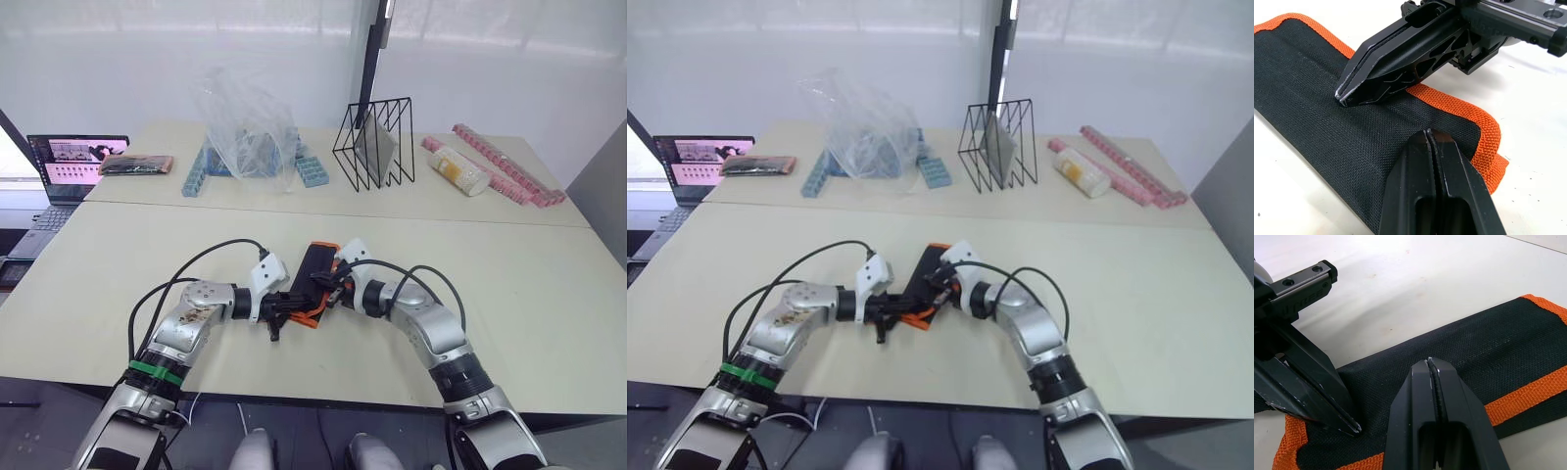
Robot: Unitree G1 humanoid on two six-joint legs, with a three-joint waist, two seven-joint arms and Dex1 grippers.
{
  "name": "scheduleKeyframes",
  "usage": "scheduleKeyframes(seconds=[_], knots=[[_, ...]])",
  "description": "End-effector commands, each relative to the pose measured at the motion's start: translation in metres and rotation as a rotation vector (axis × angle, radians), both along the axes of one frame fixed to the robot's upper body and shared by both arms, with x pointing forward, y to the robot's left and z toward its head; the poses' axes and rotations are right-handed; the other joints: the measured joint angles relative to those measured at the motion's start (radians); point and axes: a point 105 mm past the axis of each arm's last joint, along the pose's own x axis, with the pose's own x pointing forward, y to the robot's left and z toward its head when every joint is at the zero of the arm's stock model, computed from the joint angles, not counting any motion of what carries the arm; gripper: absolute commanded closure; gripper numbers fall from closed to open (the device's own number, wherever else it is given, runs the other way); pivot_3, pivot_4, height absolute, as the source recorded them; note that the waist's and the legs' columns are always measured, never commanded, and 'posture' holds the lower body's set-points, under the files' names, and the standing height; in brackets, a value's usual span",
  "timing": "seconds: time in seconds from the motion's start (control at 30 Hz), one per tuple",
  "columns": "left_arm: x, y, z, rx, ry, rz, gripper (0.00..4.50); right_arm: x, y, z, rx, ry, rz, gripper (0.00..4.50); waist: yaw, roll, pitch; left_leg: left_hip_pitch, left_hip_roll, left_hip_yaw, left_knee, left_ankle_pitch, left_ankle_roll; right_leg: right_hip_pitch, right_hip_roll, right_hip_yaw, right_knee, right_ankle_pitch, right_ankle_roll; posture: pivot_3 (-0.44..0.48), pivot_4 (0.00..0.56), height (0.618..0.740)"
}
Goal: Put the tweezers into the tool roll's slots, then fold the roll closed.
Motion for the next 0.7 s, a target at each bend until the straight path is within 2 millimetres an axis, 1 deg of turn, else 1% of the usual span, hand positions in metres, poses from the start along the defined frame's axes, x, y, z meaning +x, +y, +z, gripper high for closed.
scheduleKeyframes(seconds=[0.03,0.07,0.1,0.13,0.2,0.3,0.5,0.7], knots=[[-0.009,0.006,-0.026,0.078,0.074,0.004,4.43,-0.002,-0.01,-0.022,-0.046,0.07,-0.043,4.5,0.022,-0.005,-0.003,0.008,0.013,0.027,-0.003,-0.003,-0.001,-0.008,-0.002,0.005,0.001,0.001,-0.003,0.0,0.15,0.689],[-0.01,0.006,-0.027,0.082,0.074,0.0,4.43,-0.004,-0.008,-0.022,-0.048,0.063,-0.027,4.5,0.024,-0.008,-0.007,0.014,0.019,0.051,-0.004,-0.006,-0.002,-0.016,0.001,0.018,0.003,0.003,-0.005,0.0,0.15,0.689],[-0.012,0.005,-0.027,0.087,0.073,-0.01,4.43,-0.005,-0.008,-0.022,-0.05,0.063,-0.026,4.5,0.018,-0.005,-0.011,0.011,0.016,0.057,-0.005,-0.008,0.001,-0.016,0.002,0.027,0.005,0.004,-0.005,0.0,0.15,0.689],[-0.013,0.005,-0.027,0.092,0.073,-0.016,4.43,-0.005,-0.008,-0.022,-0.049,0.067,-0.028,4.5,0.015,-0.006,-0.013,0.005,0.011,0.047,-0.003,-0.008,0.002,-0.013,0.003,0.026,0.005,0.003,0.0,0.0,0.15,0.689],[-0.014,0.005,-0.028,0.097,0.073,-0.022,4.43,-0.005,-0.009,-0.025,-0.059,0.078,-0.032,4.5,0.008,-0.008,-0.014,0.009,0.01,0.044,-0.002,-0.008,0.003,-0.006,0.003,0.025,0.002,0.002,0.001,0.0,0.15,0.689],[-0.014,0.006,-0.028,0.104,0.071,-0.021,4.43,-0.004,-0.01,-0.031,-0.089,0.096,-0.043,4.5,0.003,-0.009,-0.015,0.008,0.009,0.041,-0.002,-0.009,0.004,-0.004,0.002,0.022,-0.001,0.002,0.002,0.0,0.15,0.689],[-0.016,0.01,-0.029,0.123,0.076,-0.027,4.43,0.01,-0.017,-0.041,-0.12,0.143,-0.128,4.5,-0.007,-0.01,-0.016,0.01,0.01,0.038,-0.002,-0.009,0.004,-0.001,0.003,0.02,-0.001,0.003,0.002,0.0,0.15,0.689],[-0.019,0.013,-0.032,0.142,0.08,-0.039,4.43,0.03,-0.024,-0.049,-0.137,0.175,-0.185,4.5,-0.028,-0.01,-0.017,0.022,0.01,0.036,-0.003,-0.009,0.004,0.011,0.003,0.019,-0.002,0.002,0.002,0.0,0.15,0.689]])
